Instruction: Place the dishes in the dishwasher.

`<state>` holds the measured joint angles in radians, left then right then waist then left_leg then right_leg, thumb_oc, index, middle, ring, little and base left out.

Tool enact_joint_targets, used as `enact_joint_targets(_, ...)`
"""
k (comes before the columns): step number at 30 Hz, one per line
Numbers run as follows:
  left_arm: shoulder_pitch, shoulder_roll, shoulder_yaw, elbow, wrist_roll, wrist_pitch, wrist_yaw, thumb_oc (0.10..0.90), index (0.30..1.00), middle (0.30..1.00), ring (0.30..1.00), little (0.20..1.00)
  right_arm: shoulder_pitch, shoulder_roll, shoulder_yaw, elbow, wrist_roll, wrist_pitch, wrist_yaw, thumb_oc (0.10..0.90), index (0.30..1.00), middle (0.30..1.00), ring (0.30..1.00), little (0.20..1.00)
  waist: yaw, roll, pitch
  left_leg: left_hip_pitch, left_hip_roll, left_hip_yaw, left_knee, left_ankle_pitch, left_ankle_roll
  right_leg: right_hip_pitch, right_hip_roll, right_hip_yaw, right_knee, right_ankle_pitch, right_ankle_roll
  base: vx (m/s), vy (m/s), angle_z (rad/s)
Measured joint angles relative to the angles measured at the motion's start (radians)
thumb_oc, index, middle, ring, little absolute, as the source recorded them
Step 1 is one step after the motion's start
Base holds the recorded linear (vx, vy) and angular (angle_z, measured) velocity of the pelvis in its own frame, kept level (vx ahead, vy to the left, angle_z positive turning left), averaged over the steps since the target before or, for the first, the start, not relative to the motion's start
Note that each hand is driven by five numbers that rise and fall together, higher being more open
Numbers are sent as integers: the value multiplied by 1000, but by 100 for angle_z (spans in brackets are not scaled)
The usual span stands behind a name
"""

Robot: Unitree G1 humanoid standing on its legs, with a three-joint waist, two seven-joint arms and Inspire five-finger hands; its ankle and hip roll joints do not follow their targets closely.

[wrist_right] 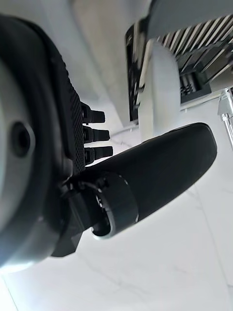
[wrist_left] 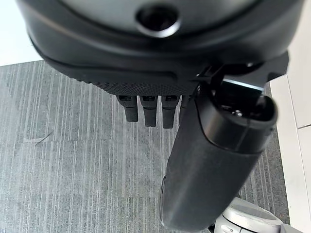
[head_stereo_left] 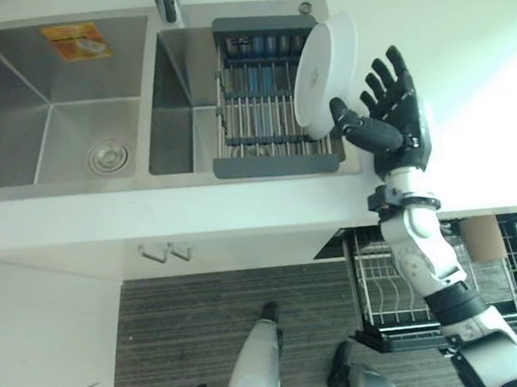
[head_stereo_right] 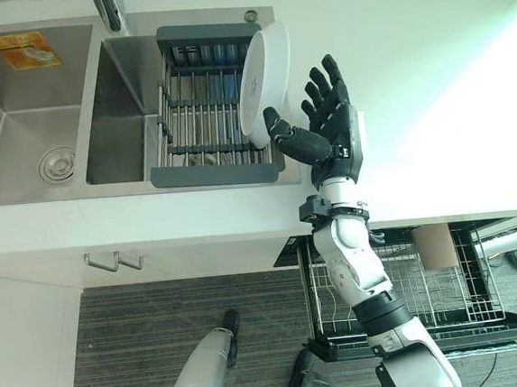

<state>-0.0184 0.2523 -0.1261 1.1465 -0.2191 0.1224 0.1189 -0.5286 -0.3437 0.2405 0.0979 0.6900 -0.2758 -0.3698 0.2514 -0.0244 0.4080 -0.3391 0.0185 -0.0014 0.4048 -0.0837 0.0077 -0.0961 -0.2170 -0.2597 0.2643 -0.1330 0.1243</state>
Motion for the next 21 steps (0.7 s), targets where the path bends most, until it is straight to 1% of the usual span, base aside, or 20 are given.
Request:
enact_joint_targets(1,0,0,-7,-1,0,-3,1,800,900,900,900,900,0,4,0,0,0,1,0,800,900,900,900,900,0,0,0,0,-2,-1,0,1,1,0,-2,-1,1,-1,1,-31,18,7)
enact_joint_targets(2,1,1,-18,-2,17,-20,11,800,900,900,900,900,-2,10,0,0,0,1,3,800,900,900,900,900,2,-2,1,0,-4,-1,0,1,2,2,-4,-2,0,0,2,-33,13,6)
enact_joint_targets(5,1,1,-19,-11,39,-38,31,800,900,900,900,900,-18,18,1,1,4,12,14,800,900,900,900,900,4,-6,7,-3,-5,-4,0,-1,-2,2,-4,-4,0,0,2,-18,5,3)
enact_joint_targets(9,1,1,-20,-16,39,-38,31,800,900,900,900,900,-42,21,3,25,19,16,30,800,900,900,900,900,6,-8,8,-5,-6,-6,2,-2,-4,2,-4,-6,2,2,5,-8,-1,0)
enact_joint_targets(12,0,3,-27,-17,41,-38,31,800,900,900,900,900,-56,21,3,33,16,17,29,800,900,900,900,900,11,-15,13,-9,-4,-8,6,-2,-3,1,-4,-17,2,2,5,-51,-17,1)
enact_joint_targets(15,-1,5,-27,-18,41,-38,31,800,900,900,900,900,-63,18,3,33,-33,17,21,800,900,900,900,900,17,-23,22,-15,-4,-13,9,-2,-4,-1,-3,-21,1,2,5,-28,-18,5)
enact_joint_targets(16,-2,6,-27,-20,41,-38,31,800,900,900,900,900,-64,14,3,33,-59,18,20,400,300,300,300,300,23,-24,22,-20,-4,-16,11,-2,-3,-1,-3,-23,0,2,5,-19,-4,7)
enact_joint_targets(17,-2,7,-26,-20,41,-38,31,800,900,900,900,900,-65,13,3,33,-64,20,19,400,300,300,300,300,24,-25,23,-21,-4,-17,12,-2,-3,-1,-2,-24,0,2,5,-11,1,5)
enact_joint_targets(18,-2,8,-26,-20,41,-38,31,800,900,900,900,900,-73,-4,8,34,-103,45,-2,400,300,300,300,300,27,-28,24,-21,-4,-17,14,1,1,-1,-2,-24,0,2,5,0,0,0)
enact_joint_targets(19,-2,8,-26,-20,41,-37,31,800,900,900,900,900,-80,-17,15,35,-116,62,-12,400,300,300,300,300,27,-30,26,-21,-4,-18,16,1,1,-1,-2,-24,0,2,5,0,0,0)
enact_joint_targets(20,-2,9,-25,-23,40,-39,31,800,900,900,900,900,-84,-37,24,40,-186,83,-23,400,300,300,300,300,27,-33,27,-21,-4,-17,16,1,2,-1,-2,-24,0,3,6,-23,-46,0)
enact_joint_targets(21,-1,12,-25,-25,41,-38,32,800,900,900,900,900,-104,-70,46,62,-221,97,-28,400,300,300,300,300,27,-37,29,-20,-3,-18,17,1,2,-1,-2,-24,1,3,6,-9,-51,1)
